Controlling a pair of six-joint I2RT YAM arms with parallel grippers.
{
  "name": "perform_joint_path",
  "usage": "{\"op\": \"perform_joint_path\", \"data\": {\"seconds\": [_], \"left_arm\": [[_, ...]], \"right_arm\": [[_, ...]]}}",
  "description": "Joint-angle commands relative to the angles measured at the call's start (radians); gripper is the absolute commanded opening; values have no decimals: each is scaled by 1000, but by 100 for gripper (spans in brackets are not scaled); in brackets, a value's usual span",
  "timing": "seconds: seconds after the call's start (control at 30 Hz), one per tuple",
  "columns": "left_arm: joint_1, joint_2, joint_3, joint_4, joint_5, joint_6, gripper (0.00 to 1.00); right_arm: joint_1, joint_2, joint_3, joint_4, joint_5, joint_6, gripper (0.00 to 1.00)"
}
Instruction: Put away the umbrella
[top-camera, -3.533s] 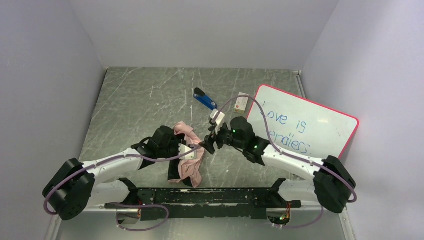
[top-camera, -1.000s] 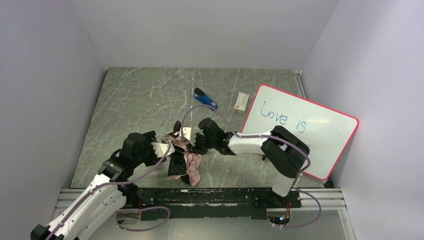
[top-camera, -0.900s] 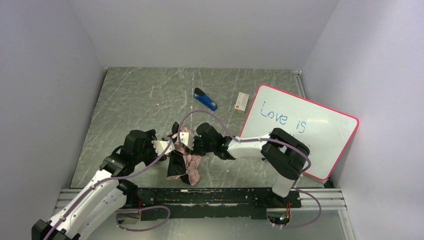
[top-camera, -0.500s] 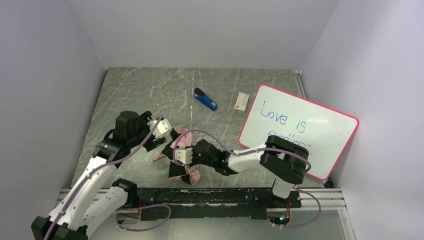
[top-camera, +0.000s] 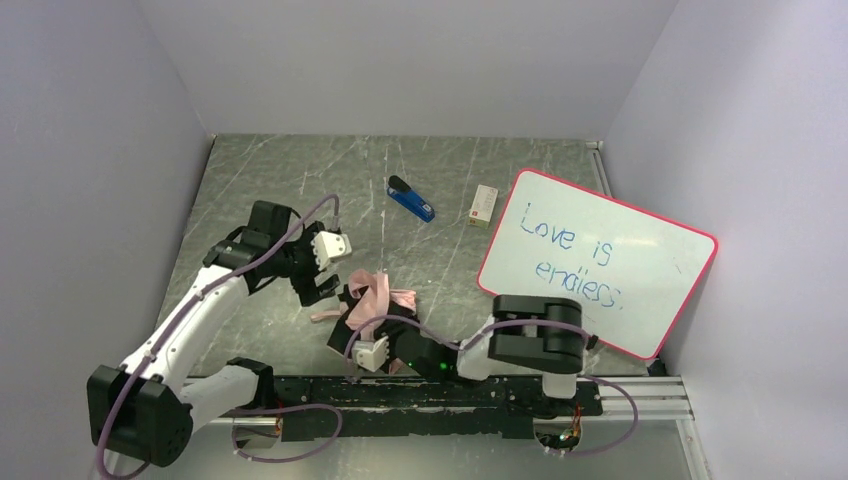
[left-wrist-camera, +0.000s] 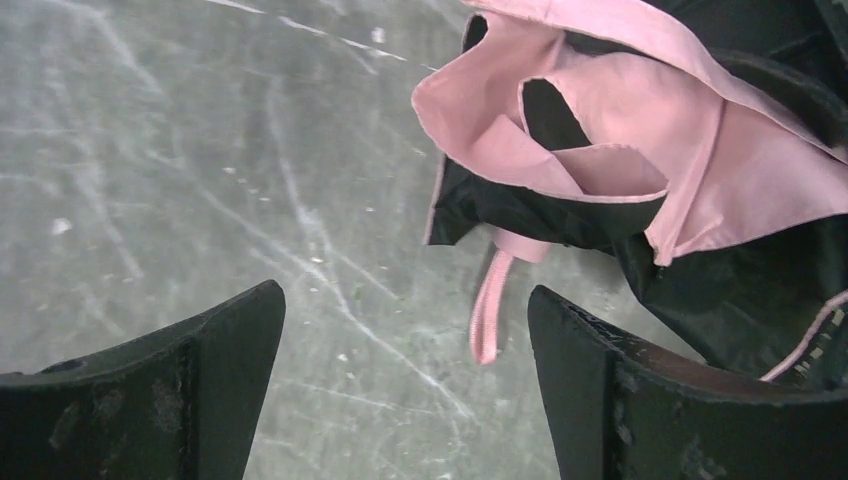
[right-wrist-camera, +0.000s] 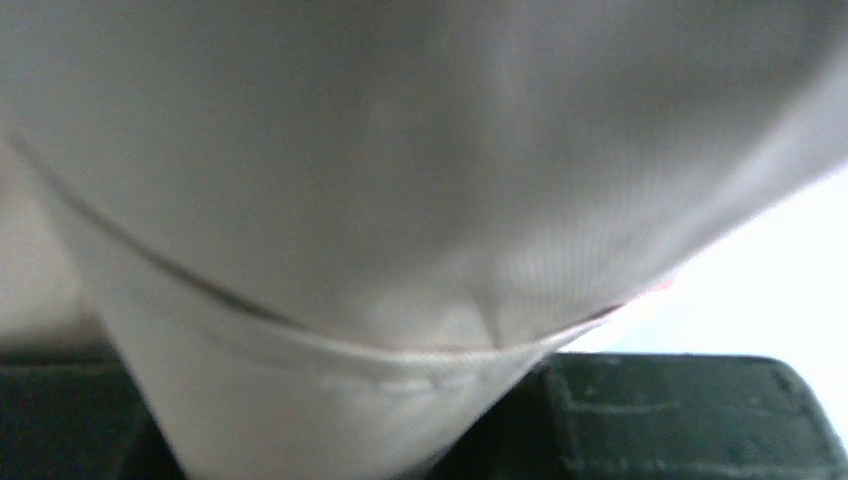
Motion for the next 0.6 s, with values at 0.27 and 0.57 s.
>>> {"op": "perform_joint_path", "data": {"seconds": [0.27, 0.57], "left_arm": [[11, 149, 50, -214, 262, 255, 97], [2, 197, 82, -194, 402, 261, 97]], "right_arm": [[110, 289, -117, 364, 233, -249, 13], [122, 260, -99, 295, 227, -188, 12]]}}
